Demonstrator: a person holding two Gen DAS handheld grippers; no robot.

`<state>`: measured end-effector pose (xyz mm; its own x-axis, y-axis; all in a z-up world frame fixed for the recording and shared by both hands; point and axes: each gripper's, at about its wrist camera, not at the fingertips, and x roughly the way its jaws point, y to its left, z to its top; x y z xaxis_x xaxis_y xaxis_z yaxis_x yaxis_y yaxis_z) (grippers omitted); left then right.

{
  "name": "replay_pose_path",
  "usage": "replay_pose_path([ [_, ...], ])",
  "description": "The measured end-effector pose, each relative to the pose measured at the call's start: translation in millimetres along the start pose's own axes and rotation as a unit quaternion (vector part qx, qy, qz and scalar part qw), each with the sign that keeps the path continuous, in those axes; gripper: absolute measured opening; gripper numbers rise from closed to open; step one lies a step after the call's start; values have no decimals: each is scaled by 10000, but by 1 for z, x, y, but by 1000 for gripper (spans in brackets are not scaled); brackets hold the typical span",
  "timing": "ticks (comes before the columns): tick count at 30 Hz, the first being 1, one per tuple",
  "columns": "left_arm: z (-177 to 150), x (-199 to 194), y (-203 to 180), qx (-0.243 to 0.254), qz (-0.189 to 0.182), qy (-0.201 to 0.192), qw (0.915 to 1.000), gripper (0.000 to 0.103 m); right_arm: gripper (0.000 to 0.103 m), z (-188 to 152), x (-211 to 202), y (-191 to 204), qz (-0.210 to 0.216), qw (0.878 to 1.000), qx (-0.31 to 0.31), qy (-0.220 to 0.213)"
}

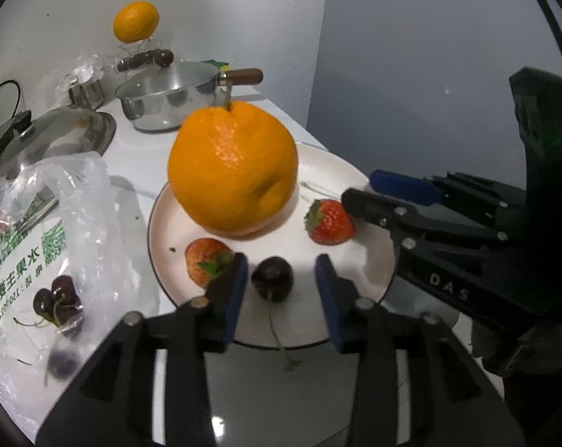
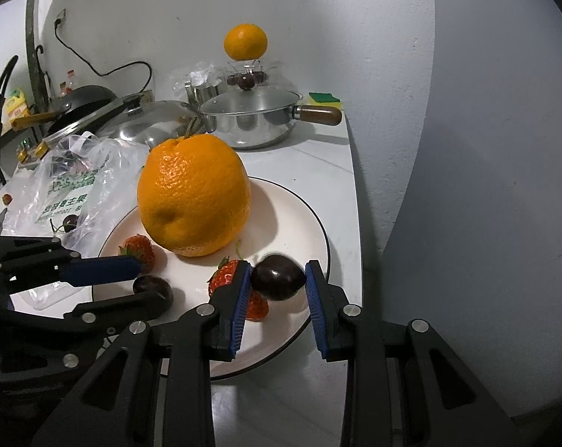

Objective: Organize fruits
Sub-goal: 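Open the left gripper to release its cherry while the right gripper releases its cherry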

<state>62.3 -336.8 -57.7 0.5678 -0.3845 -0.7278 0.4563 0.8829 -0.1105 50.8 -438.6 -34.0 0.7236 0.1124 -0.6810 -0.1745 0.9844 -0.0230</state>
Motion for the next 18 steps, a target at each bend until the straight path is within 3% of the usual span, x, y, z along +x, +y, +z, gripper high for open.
replay_pose_path([
  [2,0,-5,3,-71,-26,-48,10000,53,40,0,-1,1,-30,10000,7,-9],
  [18,-5,-61,35,-251,156,-532,9981,53,40,19,-45,21,-326,9985,-48,-440],
])
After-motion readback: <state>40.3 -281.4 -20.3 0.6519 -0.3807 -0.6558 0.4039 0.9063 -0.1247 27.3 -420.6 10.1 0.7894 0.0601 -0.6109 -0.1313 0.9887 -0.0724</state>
